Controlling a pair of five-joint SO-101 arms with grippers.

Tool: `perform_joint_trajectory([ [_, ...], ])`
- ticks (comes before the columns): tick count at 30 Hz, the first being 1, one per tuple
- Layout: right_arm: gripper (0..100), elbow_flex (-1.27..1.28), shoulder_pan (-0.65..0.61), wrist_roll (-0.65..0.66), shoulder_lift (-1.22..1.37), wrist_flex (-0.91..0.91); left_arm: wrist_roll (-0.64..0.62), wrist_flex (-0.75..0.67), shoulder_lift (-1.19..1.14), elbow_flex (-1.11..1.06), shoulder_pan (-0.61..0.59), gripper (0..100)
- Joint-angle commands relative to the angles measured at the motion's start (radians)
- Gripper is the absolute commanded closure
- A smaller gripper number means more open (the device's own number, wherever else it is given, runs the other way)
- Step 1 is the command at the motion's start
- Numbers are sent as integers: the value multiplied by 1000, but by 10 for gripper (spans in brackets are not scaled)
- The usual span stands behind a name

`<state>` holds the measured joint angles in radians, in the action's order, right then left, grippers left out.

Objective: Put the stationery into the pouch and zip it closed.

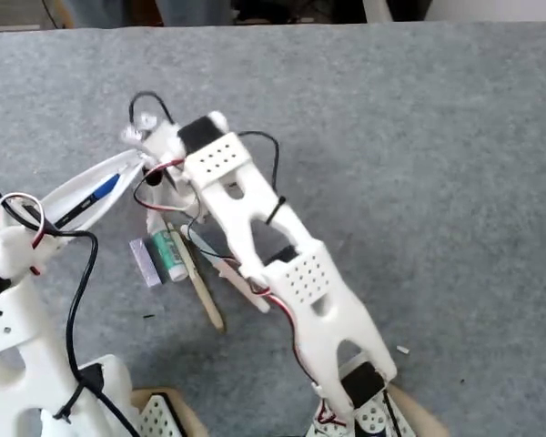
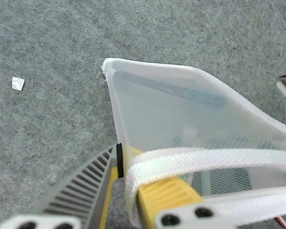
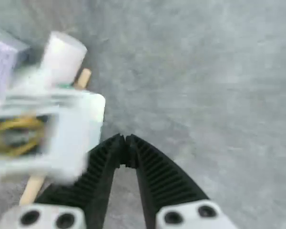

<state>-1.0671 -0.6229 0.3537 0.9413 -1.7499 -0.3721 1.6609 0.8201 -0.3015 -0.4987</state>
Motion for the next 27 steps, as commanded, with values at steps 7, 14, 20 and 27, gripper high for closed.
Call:
perform_joint_trajectory([
  [7,987,-38,95,5,-180,-17,9,5,6,30,-1,972],
  [14,987,-38,114,5,-251,-17,9,5,6,30,-1,972],
  [20,987,-38,114,5,-317,-17,9,5,6,30,1,972],
  [27,981,315,72,18,-340,-11,9,5,6,30,-1,972],
])
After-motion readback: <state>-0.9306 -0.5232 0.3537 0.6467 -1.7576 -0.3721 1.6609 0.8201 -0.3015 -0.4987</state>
